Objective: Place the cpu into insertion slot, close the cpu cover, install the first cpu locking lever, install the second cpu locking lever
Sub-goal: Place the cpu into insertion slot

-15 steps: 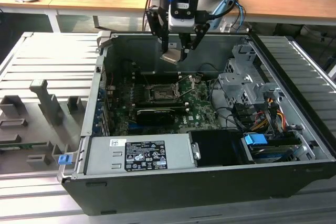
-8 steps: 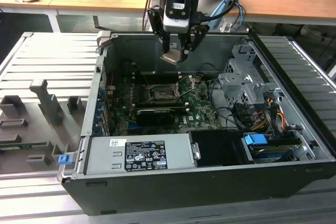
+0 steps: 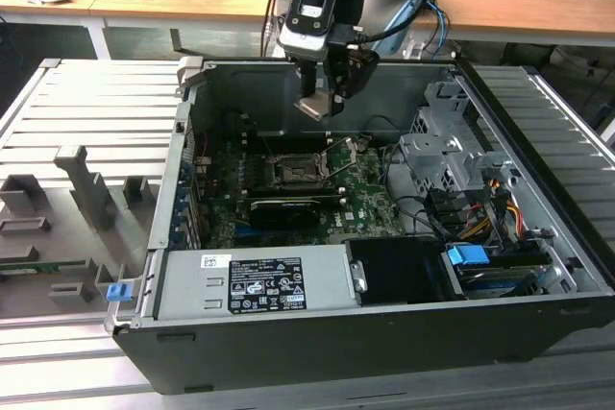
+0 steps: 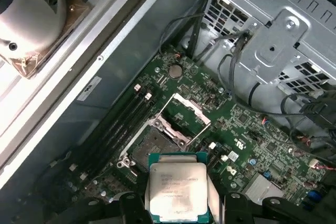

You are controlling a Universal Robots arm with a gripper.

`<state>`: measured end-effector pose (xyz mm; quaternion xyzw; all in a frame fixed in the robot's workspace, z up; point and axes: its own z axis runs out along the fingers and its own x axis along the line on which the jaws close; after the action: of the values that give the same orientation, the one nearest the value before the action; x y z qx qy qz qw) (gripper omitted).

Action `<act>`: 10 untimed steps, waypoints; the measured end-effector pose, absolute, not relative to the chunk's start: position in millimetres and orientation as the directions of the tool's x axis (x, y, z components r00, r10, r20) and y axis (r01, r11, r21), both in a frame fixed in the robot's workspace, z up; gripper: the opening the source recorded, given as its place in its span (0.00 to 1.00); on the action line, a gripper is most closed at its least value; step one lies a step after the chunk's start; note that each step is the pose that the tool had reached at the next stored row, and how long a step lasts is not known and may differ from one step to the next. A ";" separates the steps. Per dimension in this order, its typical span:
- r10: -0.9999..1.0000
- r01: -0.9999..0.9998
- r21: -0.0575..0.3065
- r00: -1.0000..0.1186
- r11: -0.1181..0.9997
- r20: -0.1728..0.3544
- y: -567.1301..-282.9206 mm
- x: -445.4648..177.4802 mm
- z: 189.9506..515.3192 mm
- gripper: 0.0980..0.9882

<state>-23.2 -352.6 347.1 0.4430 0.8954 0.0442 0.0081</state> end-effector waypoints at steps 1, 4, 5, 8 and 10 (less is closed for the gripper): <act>0.807 0.805 0.086 -0.591 0.587 0.025 -352.6 -23.2 346.8 0.48; 0.846 0.845 0.085 -0.532 0.529 0.026 -352.6 -23.2 345.9 0.48; 0.853 0.851 0.085 -0.522 0.518 0.026 -352.7 -23.2 345.7 0.48; 0.903 0.901 0.083 -0.428 0.425 0.027 -352.6 -23.2 344.1 0.48; 0.937 0.935 0.082 -0.348 0.344 0.027 -352.7 -23.2 342.1 0.48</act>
<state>-23.2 -352.7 342.1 0.5710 0.8198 0.0415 0.0125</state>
